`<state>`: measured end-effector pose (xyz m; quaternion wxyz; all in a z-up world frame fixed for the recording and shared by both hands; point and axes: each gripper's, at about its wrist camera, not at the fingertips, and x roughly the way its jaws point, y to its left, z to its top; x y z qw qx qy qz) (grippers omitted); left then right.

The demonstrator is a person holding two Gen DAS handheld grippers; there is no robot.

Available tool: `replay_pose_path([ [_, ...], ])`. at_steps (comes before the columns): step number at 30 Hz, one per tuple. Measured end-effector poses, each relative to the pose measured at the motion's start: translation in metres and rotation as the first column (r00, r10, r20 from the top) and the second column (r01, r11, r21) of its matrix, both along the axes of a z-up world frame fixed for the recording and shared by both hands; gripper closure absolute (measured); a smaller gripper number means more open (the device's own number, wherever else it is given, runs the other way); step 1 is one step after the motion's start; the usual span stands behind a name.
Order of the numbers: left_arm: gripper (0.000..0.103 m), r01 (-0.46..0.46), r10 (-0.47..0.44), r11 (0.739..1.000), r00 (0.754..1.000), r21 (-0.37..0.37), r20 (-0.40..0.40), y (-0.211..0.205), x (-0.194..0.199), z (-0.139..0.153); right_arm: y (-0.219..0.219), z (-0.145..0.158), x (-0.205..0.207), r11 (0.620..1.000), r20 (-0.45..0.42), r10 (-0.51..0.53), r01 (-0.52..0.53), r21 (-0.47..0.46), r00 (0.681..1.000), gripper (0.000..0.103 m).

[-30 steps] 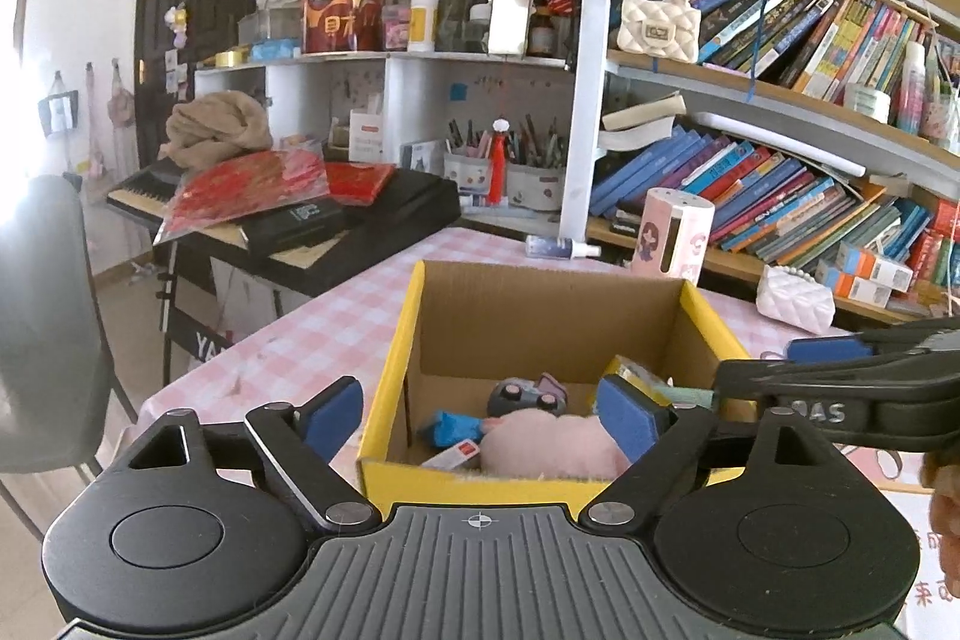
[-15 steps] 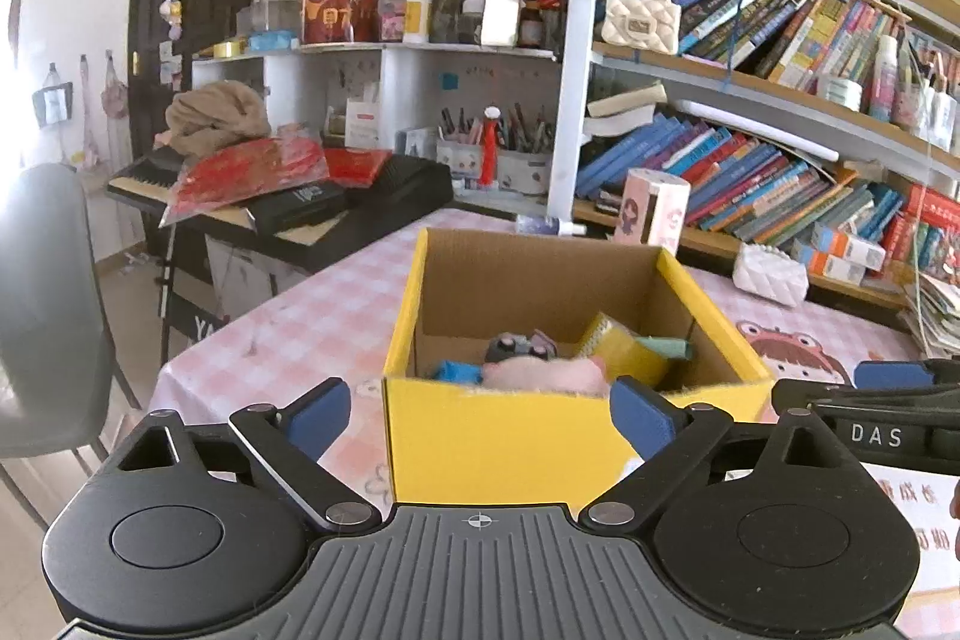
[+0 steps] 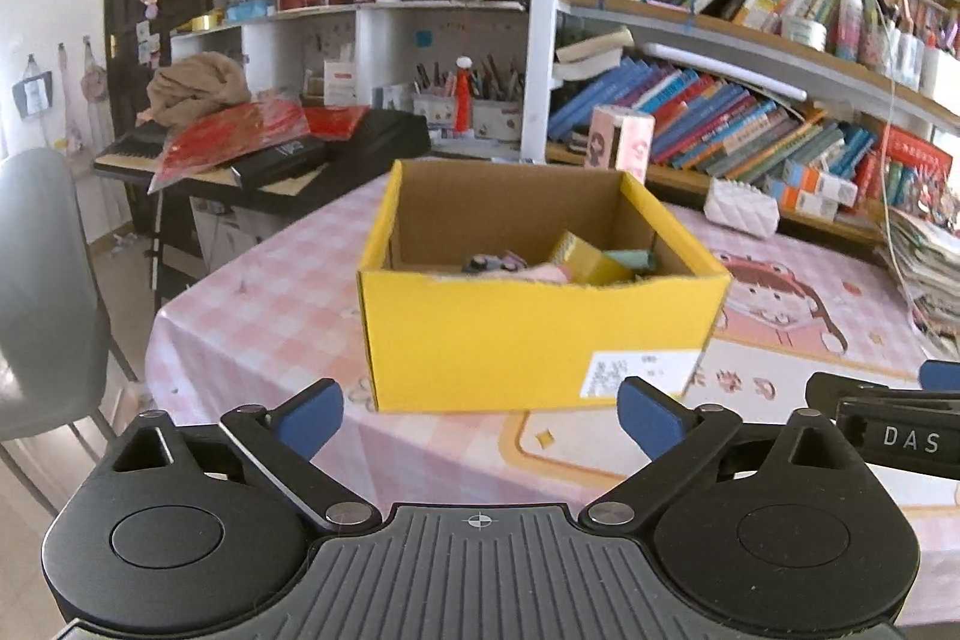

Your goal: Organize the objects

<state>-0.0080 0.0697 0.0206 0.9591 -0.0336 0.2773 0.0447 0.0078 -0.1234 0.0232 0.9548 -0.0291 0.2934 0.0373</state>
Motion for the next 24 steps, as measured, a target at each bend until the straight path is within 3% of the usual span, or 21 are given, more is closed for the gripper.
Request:
replay_pose_path([
  [5, 0.002, 0.036, -0.036, 0.999, 0.999, 0.015, -0.010, -0.009, -0.007, -0.002, -0.005, -0.006, -0.015, 0.998, -0.005, -0.059, 0.059, -0.021, 0.998, 0.000],
  [13, 0.001, 0.113, -0.113, 0.994, 0.993, 0.001, -0.046, -0.023, -0.014, -0.008, -0.016, -0.017, -0.036, 0.987, -0.043, -0.155, 0.154, -0.038, 0.987, 0.000],
  [24, 0.001, 0.202, -0.196, 0.976, 0.977, 0.080, -0.079, -0.056, -0.019, -0.016, -0.035, -0.029, -0.056, 0.960, -0.080, -0.275, 0.269, -0.083, 0.958, 0.000],
])
